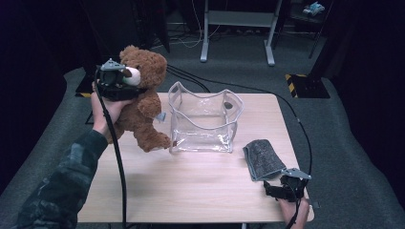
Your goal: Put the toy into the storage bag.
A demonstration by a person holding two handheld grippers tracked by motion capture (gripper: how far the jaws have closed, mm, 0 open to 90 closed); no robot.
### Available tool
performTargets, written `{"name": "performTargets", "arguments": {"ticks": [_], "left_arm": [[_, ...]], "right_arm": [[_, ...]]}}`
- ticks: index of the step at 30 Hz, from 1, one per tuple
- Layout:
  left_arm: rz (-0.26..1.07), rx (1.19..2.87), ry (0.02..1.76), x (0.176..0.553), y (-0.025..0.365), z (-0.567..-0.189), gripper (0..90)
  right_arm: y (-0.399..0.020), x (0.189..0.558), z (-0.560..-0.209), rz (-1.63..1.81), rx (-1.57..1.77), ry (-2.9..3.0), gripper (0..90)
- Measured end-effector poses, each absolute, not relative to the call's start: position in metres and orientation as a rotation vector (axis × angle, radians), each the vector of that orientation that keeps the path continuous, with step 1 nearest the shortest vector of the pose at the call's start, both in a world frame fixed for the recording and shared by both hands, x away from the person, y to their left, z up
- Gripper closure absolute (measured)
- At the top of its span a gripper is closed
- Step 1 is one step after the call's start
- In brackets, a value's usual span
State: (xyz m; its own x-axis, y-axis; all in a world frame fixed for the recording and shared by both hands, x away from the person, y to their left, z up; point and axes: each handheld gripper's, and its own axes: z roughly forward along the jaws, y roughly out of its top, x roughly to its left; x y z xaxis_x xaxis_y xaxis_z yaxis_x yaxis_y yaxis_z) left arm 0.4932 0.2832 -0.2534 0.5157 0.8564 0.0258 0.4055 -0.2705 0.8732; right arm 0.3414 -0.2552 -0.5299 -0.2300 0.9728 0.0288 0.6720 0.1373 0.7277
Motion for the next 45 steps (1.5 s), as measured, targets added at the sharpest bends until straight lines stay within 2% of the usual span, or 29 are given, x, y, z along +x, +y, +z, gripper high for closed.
{"name": "performTargets", "arguments": {"ticks": [22,45], "left_arm": [[0.707,1.839,0.971,0.518,0.240,-0.195,49.9],[0.647,1.789,0.891,0.550,0.158,-0.188,49.4]], "right_arm": [[-0.255,0.341,-0.530,0.877,1.579,1.962,1.8],[-0.255,0.341,-0.530,0.875,1.573,1.966,1.8]]}}
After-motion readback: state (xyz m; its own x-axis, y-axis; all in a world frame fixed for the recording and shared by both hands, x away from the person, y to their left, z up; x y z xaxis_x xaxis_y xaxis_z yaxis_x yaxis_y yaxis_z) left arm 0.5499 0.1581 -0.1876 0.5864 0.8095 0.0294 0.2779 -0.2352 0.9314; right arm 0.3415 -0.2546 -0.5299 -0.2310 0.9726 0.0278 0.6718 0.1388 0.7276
